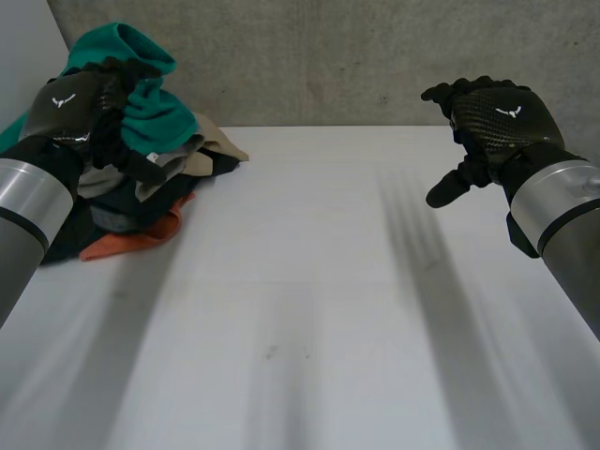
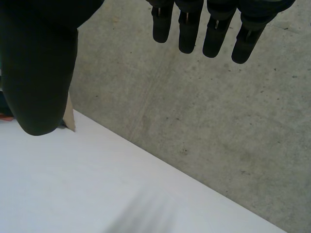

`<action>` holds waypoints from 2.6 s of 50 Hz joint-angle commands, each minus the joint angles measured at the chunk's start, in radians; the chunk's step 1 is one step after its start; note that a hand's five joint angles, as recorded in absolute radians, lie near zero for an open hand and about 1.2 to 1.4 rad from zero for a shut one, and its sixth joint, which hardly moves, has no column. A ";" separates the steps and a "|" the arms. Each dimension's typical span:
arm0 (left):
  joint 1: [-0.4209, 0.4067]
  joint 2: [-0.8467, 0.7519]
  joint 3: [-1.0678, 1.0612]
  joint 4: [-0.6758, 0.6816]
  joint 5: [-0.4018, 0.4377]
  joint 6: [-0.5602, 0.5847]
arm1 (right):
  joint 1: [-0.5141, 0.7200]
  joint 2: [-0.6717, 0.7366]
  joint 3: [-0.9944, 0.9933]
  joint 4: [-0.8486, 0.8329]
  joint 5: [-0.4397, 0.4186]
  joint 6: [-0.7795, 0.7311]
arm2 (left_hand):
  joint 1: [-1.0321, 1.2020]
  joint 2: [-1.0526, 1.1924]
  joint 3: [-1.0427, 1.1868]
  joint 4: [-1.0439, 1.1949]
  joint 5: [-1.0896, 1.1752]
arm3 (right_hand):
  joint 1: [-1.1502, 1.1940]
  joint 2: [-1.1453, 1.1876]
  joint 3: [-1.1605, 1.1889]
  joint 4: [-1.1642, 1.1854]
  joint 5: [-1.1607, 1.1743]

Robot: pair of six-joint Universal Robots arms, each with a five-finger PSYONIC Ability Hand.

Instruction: Fold the laundry.

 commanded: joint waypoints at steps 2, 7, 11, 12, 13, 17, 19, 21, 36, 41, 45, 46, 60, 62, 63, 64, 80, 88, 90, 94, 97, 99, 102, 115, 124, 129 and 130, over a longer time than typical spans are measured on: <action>-0.002 -0.019 0.074 0.001 0.006 0.013 | -0.004 -0.004 -0.003 -0.001 0.003 -0.003 | -0.090 -0.102 -0.098 -0.103 -0.101 | -0.092 -0.102 -0.102 -0.102 -0.100; 0.014 -0.120 0.202 -0.001 -0.002 0.015 | -0.004 -0.002 -0.003 -0.001 0.001 -0.004 | -0.090 -0.102 -0.098 -0.103 -0.101 | -0.092 -0.102 -0.102 -0.102 -0.100; 0.027 -0.263 0.360 0.001 -0.003 0.035 | -0.002 -0.002 -0.003 0.001 0.003 -0.006 | -0.090 -0.102 -0.098 -0.103 -0.101 | -0.092 -0.102 -0.102 -0.102 -0.100; 0.040 -0.306 0.408 0.001 -0.003 0.048 | -0.002 -0.002 -0.002 0.001 0.003 -0.006 | -0.090 -0.102 -0.098 -0.103 -0.101 | -0.092 -0.102 -0.102 -0.102 -0.100; 0.053 -0.340 0.442 0.001 -0.003 0.062 | -0.002 -0.002 -0.002 0.001 0.001 -0.006 | -0.089 -0.101 -0.098 -0.103 -0.100 | -0.092 -0.102 -0.102 -0.102 -0.100; 0.133 -0.547 0.650 -0.003 -0.008 0.179 | -0.001 -0.001 0.001 0.002 0.003 -0.006 | -0.080 -0.092 -0.089 -0.094 -0.091 | -0.092 -0.102 -0.102 -0.102 -0.100; 0.152 -0.669 0.771 -0.001 -0.008 0.261 | 0.001 0.001 0.003 0.002 0.003 -0.006 | -0.066 -0.078 -0.074 -0.079 -0.077 | -0.092 -0.102 -0.102 -0.102 -0.100; 0.158 -0.745 0.846 0.001 -0.004 0.312 | 0.002 0.001 0.006 0.001 0.001 -0.006 | -0.066 -0.078 -0.074 -0.079 -0.077 | -0.092 -0.102 -0.102 -0.102 -0.100; 0.178 -1.027 1.091 0.123 -0.003 0.407 | 0.004 0.010 0.013 -0.002 0.001 -0.046 | 1.132 1.120 1.123 1.118 1.121 | -0.092 -0.102 -0.102 -0.102 -0.100; 0.126 -0.957 1.042 0.151 -0.019 0.375 | 0.002 0.012 0.013 -0.002 0.001 -0.060 | 1.132 1.120 1.123 1.118 1.121 | -0.092 -0.102 -0.102 -0.102 -0.100; 0.080 -0.791 0.924 0.160 -0.022 0.280 | -0.002 0.012 0.012 -0.002 0.001 -0.063 | 1.132 1.120 1.123 1.118 1.121 | -0.092 -0.102 -0.102 -0.102 -0.100; 0.063 -0.726 0.866 0.169 -0.022 0.232 | -0.002 0.012 0.010 -0.002 0.001 -0.063 | 1.132 1.120 1.123 1.118 1.121 | -0.092 -0.102 -0.102 -0.102 -0.100; -0.202 -0.372 0.470 0.211 0.052 -0.182 | -0.067 0.002 -0.003 0.001 0.003 -0.055 | 1.132 1.120 1.123 1.118 1.121 | -0.092 -0.102 -0.102 -0.102 -0.100; -0.250 -0.390 0.437 0.208 0.078 -0.197 | -0.077 0.002 -0.005 0.001 0.003 -0.053 | 1.132 1.120 1.123 1.118 1.121 | -0.092 -0.102 -0.102 -0.102 -0.100; -0.265 -0.406 0.433 0.205 0.084 -0.197 | -0.083 0.002 -0.005 -0.001 0.001 -0.053 | 1.132 1.120 1.123 1.118 1.121 | -0.092 -0.102 -0.102 -0.102 -0.100; -0.281 -0.423 0.428 0.205 0.087 -0.192 | -0.085 0.004 -0.005 -0.001 0.001 -0.052 | 1.132 1.120 1.123 1.118 1.121 | -0.092 -0.102 -0.102 -0.102 -0.100; -0.391 -0.716 0.462 -0.013 0.047 -0.053 | -0.120 0.156 -0.077 0.103 -0.008 -0.095 | 0.840 0.828 0.832 0.827 0.829 | -0.092 -0.102 -0.102 -0.102 -0.100; -0.384 -0.539 0.352 -0.033 -0.005 -0.030 | -0.122 0.271 -0.154 0.362 -0.008 -0.294 | 0.334 0.322 0.325 0.320 0.323 | -0.092 -0.102 -0.102 -0.102 -0.100; -0.385 -0.506 0.321 -0.032 -0.028 -0.028 | -0.119 0.292 -0.154 0.400 -0.007 -0.326 | 0.316 0.304 0.308 0.303 0.305 | -0.092 -0.102 -0.102 -0.102 -0.100; -0.391 -0.458 0.246 -0.018 -0.071 -0.027 | -0.107 0.340 -0.148 0.429 -0.013 -0.334 | 0.214 0.202 0.205 0.200 0.203 | -0.092 -0.102 -0.102 -0.102 -0.100; -0.394 -0.470 0.238 -0.013 -0.071 -0.027 | -0.105 0.378 -0.131 0.391 -0.020 -0.288 | 0.166 0.154 0.158 0.153 0.155 | -0.092 -0.102 -0.102 -0.102 -0.100; -0.400 -0.513 0.249 -0.003 -0.069 -0.024 | -0.102 0.393 -0.122 0.360 -0.020 -0.256 | 0.123 0.111 0.114 0.109 0.112 | -0.092 -0.102 -0.102 -0.102 -0.100; -0.422 -0.608 0.305 0.039 -0.071 0.011 | -0.085 0.407 -0.099 0.299 -0.023 -0.196 | -0.003 -0.015 -0.012 -0.017 -0.014 | -0.092 -0.102 -0.102 -0.102 -0.100; -0.451 -0.840 0.560 0.088 -0.079 0.280 | -0.041 0.437 -0.039 0.099 -0.007 -0.182 | 0.795 0.783 0.787 0.782 0.784 | 1.128 1.118 1.118 1.118 1.120; -0.425 -0.678 0.494 0.076 -0.112 0.262 | -0.064 0.259 -0.051 0.067 0.035 -0.237 | 1.132 1.120 1.123 1.118 1.121 | 1.130 1.120 1.119 1.120 1.121; -0.364 -0.452 0.353 0.074 -0.109 0.265 | -0.114 0.157 -0.065 0.068 0.041 -0.412 | 1.132 1.120 1.123 1.118 1.121 | 1.130 1.120 1.119 1.120 1.121; -0.356 -0.426 0.339 0.074 -0.108 0.265 | -0.132 0.139 -0.068 0.068 0.047 -0.478 | 1.132 1.120 1.123 1.118 1.121 | 1.130 1.120 1.119 1.120 1.121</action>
